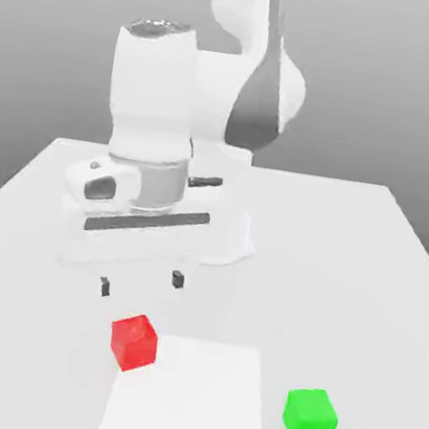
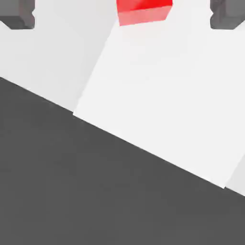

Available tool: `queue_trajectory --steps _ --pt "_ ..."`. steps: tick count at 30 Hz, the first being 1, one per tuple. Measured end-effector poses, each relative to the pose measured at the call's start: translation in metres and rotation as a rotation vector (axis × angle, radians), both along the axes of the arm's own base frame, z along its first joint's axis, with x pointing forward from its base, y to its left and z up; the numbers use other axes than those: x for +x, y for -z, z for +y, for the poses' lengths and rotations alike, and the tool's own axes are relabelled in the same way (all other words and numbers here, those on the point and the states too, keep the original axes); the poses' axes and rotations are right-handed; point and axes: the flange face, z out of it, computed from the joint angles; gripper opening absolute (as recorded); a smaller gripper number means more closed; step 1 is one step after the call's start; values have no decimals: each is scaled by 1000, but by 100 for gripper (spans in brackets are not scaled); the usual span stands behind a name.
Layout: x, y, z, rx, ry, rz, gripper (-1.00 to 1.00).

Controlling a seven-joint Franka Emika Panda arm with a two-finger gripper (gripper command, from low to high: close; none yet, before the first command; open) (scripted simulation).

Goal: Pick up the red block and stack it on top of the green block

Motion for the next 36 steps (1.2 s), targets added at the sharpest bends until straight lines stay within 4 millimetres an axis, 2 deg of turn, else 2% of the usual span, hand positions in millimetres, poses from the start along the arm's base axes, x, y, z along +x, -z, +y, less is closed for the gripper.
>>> queue_trajectory --steps 11,12,18,31,32,36 --pt "-7 70 -1 -7 -24 22 0" --pt "-8 75 -1 -6 -23 24 -100" --pt "-9 78 -1 -5 -22 26 -100" --pt "-6 13 0 -5 -33 25 -100" --pt "1 9 12 -8 -90 26 -100" --pt "35 -2 85 -19 -408 26 -100"
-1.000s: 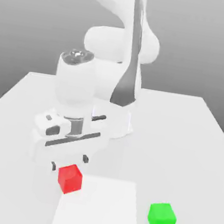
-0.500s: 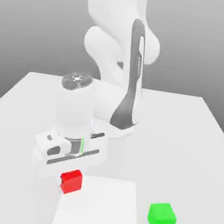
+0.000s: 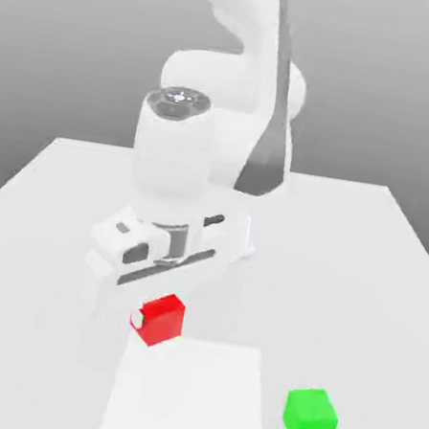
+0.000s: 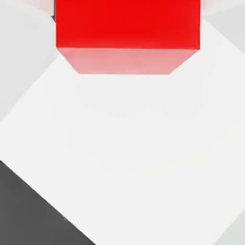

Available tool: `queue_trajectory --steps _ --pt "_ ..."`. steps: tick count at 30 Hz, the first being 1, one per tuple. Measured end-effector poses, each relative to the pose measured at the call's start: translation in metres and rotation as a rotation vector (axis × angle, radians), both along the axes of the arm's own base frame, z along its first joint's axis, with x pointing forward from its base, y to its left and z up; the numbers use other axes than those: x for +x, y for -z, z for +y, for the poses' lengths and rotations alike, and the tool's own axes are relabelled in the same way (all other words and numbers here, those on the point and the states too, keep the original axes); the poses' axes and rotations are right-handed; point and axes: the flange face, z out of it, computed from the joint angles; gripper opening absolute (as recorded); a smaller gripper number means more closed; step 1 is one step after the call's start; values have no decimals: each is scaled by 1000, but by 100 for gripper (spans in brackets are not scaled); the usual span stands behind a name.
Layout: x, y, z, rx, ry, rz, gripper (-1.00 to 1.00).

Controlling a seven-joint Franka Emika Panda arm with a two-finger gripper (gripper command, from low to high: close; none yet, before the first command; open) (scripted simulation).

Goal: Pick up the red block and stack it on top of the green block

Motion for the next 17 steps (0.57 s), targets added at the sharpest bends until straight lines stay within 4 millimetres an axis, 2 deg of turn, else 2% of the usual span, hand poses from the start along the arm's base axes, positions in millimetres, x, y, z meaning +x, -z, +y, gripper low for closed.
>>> queue_trajectory --steps 4,7,8,10,13,14,17 --pt "22 -11 74 0 -300 2 -100" --pt "26 -20 141 5 -538 4 -100" --pt "27 -19 156 7 -594 4 -100" --pt "30 -5 162 9 -623 4 -100" --pt "30 30 163 10 -629 5 -100" --pt "30 38 163 10 -629 5 100" --pt "30 38 163 10 -629 5 100"
